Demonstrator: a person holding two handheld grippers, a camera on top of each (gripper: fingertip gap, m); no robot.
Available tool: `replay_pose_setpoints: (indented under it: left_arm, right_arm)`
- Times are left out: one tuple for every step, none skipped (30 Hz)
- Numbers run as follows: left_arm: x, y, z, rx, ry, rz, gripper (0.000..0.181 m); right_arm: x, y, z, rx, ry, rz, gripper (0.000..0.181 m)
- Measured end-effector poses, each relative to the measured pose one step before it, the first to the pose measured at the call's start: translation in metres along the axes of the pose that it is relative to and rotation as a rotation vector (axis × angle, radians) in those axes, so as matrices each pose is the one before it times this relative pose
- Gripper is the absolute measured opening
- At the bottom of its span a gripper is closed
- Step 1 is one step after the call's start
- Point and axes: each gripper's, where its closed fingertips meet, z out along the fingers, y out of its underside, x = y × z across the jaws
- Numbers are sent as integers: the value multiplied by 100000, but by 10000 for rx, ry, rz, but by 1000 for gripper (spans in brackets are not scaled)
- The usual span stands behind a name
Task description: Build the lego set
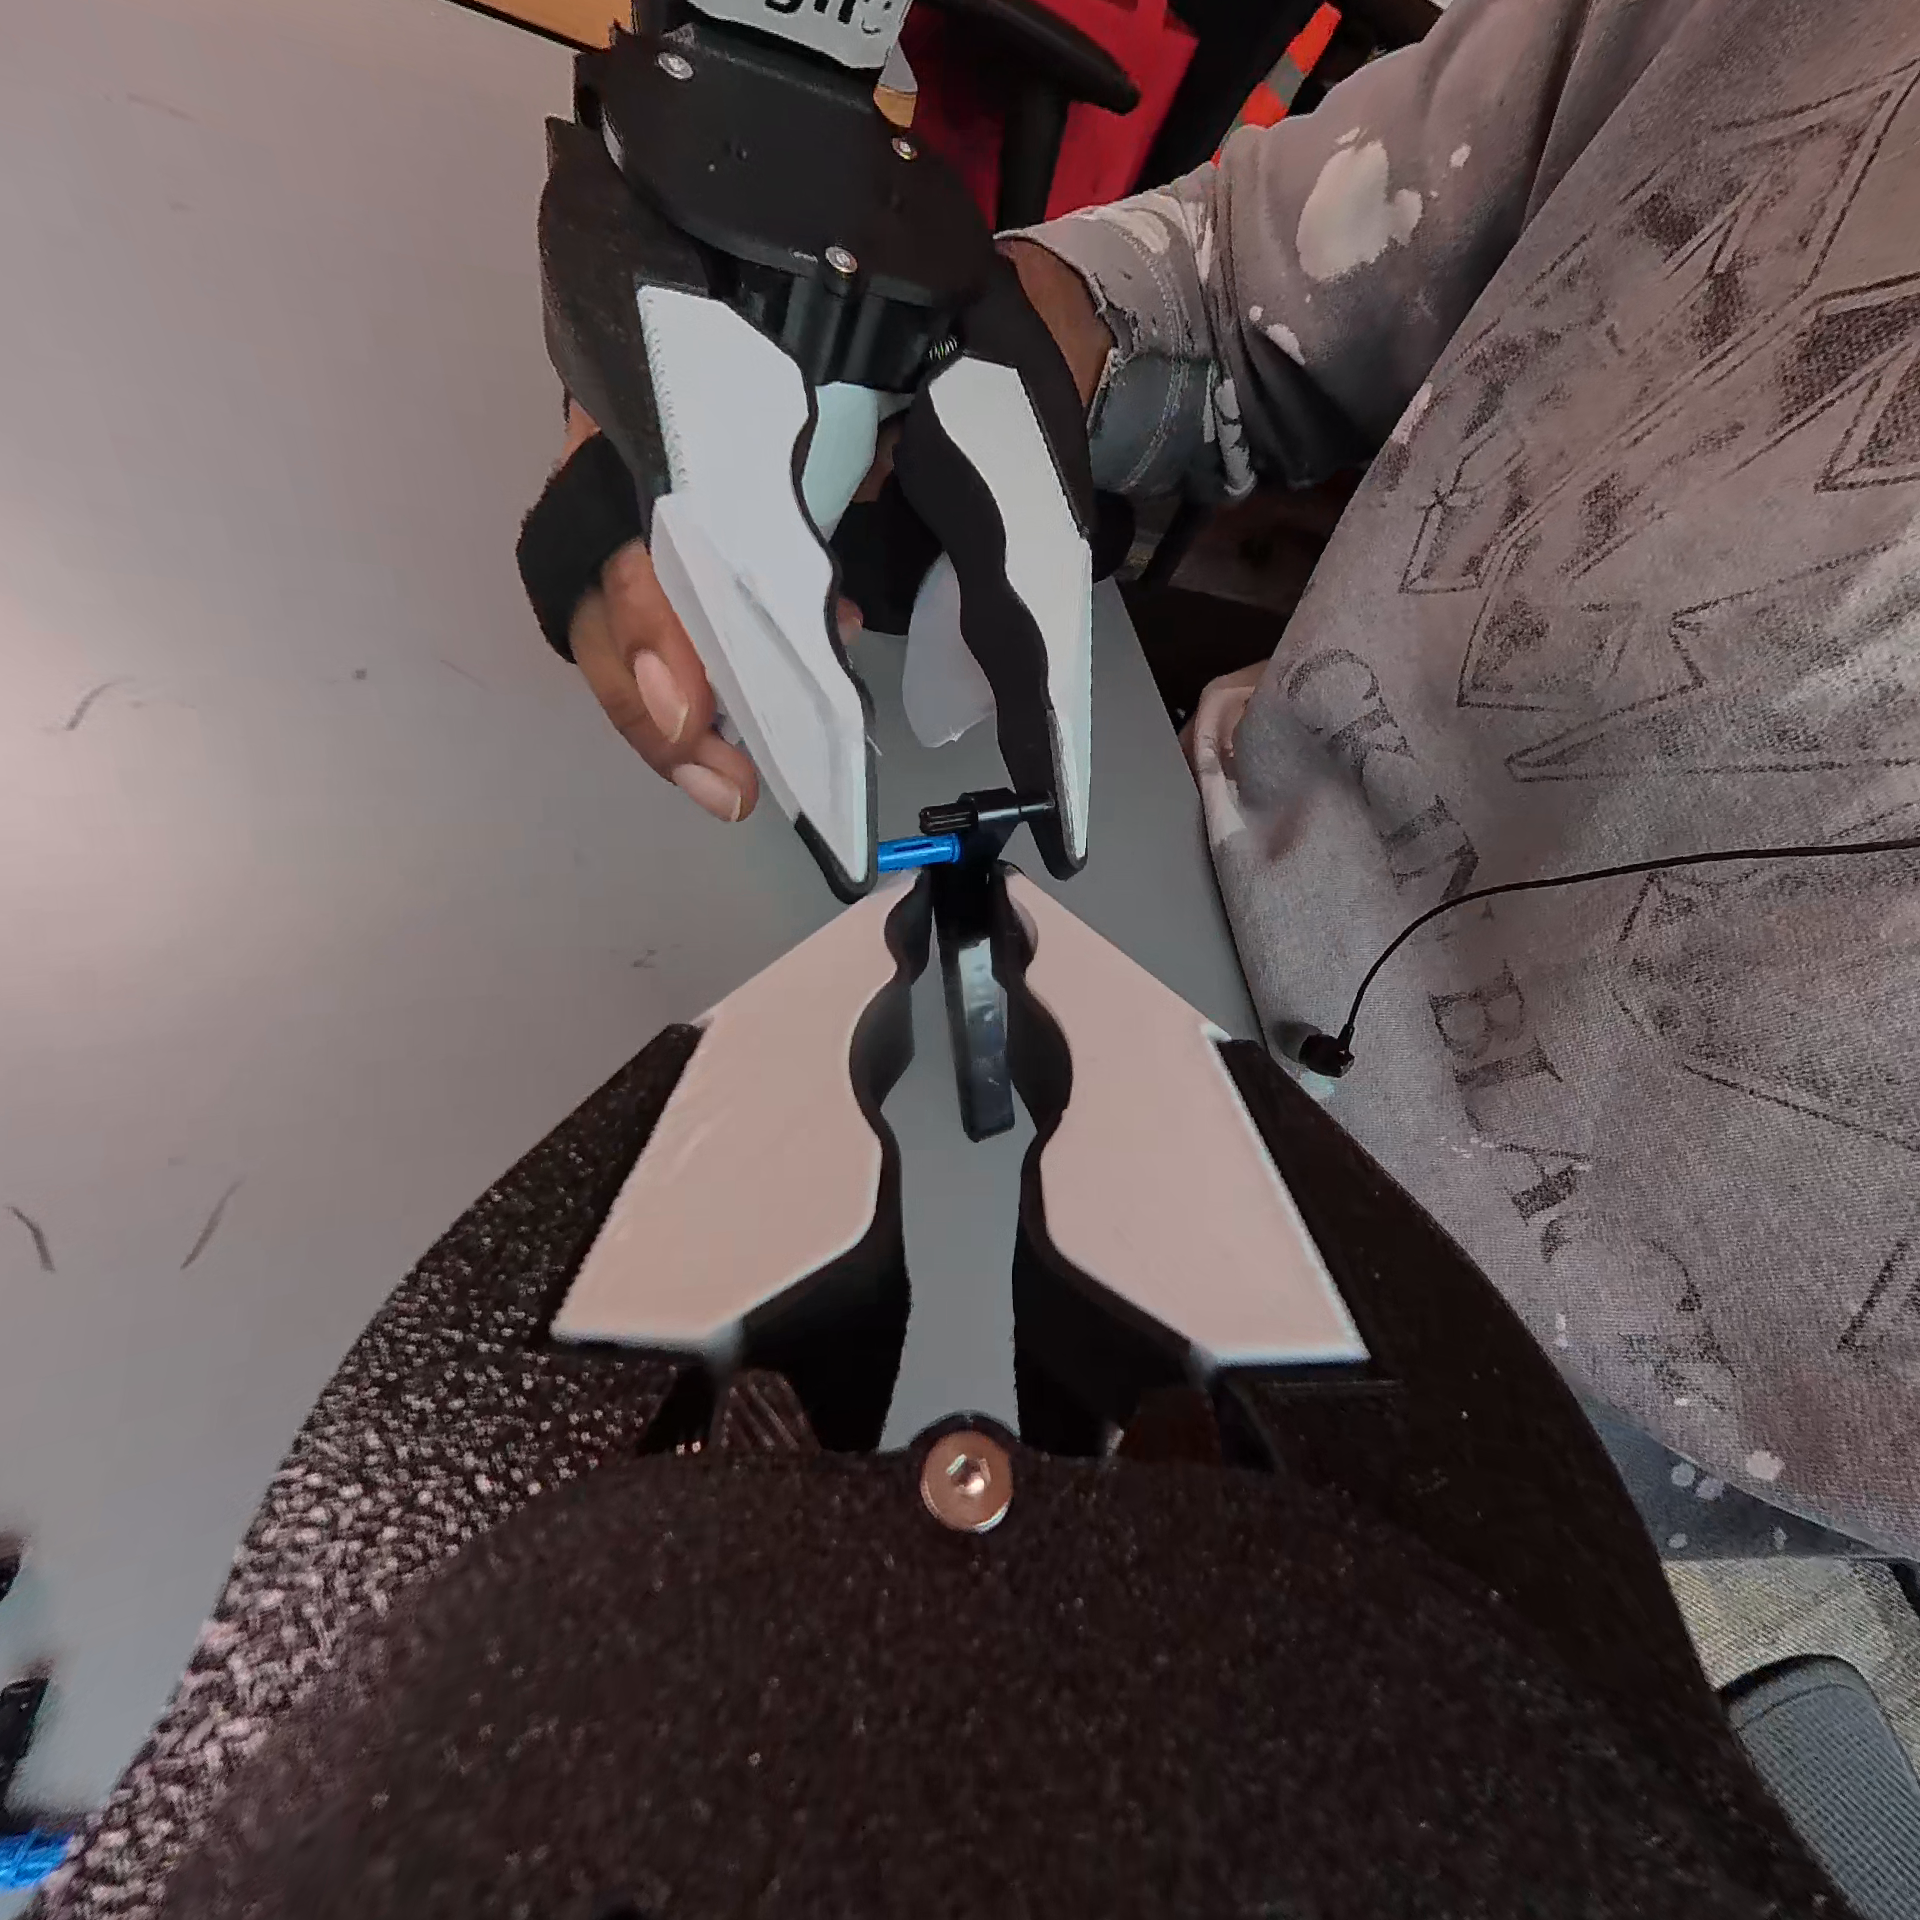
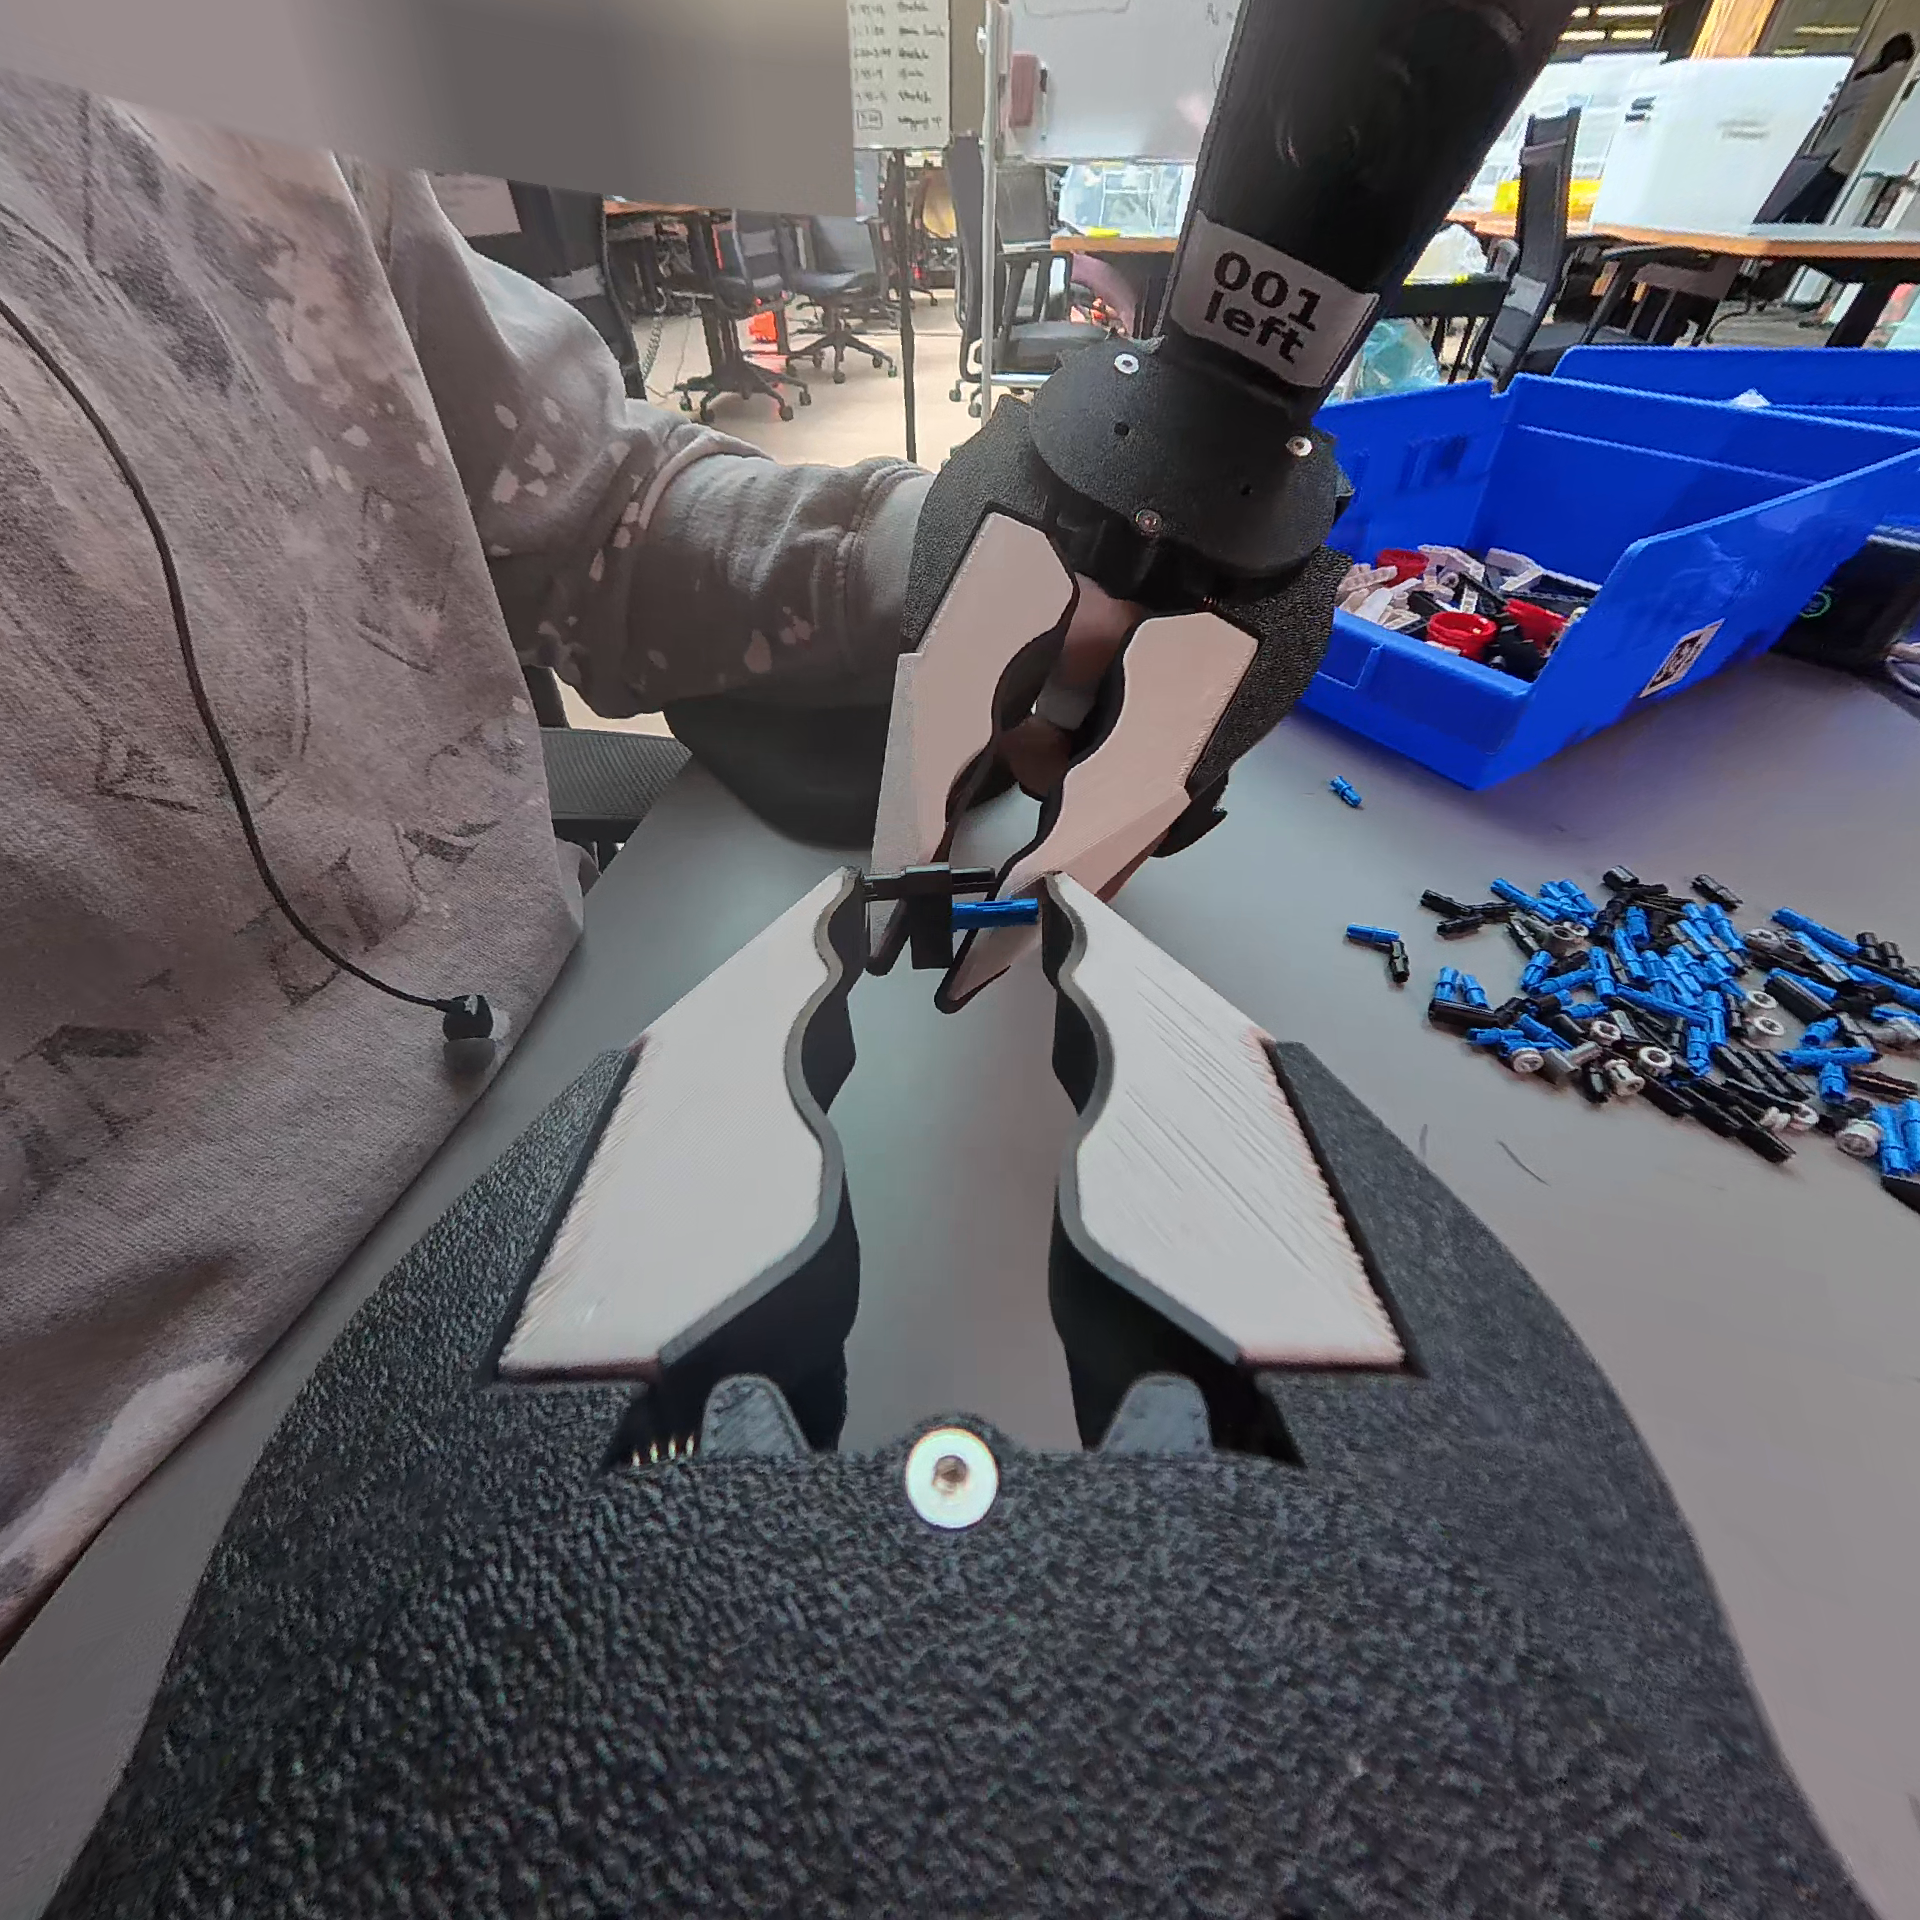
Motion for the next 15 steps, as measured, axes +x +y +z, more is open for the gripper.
replay_pose_setpoints:
  left_arm:
    - [-1, -64, -62, 54, 23, -6, 9]
    - [15, -59, -54, 54, 48, -28, 9]
    - [19, -35, -25, 35, 23, 27, 9]
    - [-2, -54, -19, 35, -10, 63, 10]
    - [-73, -145, -48, 68, -65, 62, 10]
    - [-265, -217, -104, 114, -178, 66, 10]
    - [-362, -231, -160, 128, -246, 71, 10]
    - [-376, -283, -210, 159, -279, 119, 10]
    - [-256, -321, -253, 167, -229, 160, 9]
    - [-93, -177, -188, 42, -128, 137, 9]
    - [59, 64, -69, -103, -62, 172, 8]
    - [121, 137, 38, -113, -55, 255, 8]
    - [92, 60, 71, -57, -78, 248, 8]
    - [95, 32, 88, -51, -50, 174, 8]
    - [18, 34, 70, -73, -73, 127, 8]
  right_arm:
    - [62, -108, 8, 59, 58, -77, 32]
    - [26, -88, 16, 57, 59, -99, 32]
    - [8, -43, 18, 31, 13, -36, 32]
    - [11, -43, -13, 43, -11, 24, 32]
    - [29, -102, -34, 85, -17, 113, 32]
    - [198, -188, -58, 138, 51, 190, 32]
    - [355, -168, -73, 112, 138, 161, 32]
    - [405, -124, -91, 69, 184, 92, 32]
    - [457, -295, -122, 185, 230, 84, 32]
    - [294, -292, -67, 182, 147, 113, 33]
    - [-47, -100, 37, 48, -24, 67, 33]
    - [-215, 135, 90, -74, -111, -8, 33]
    - [-120, 179, 81, -70, -53, -4, 35]
    - [-64, 89, 37, -26, -46, 54, 37]
    - [-98, 47, 26, -19, -84, 95, 37]
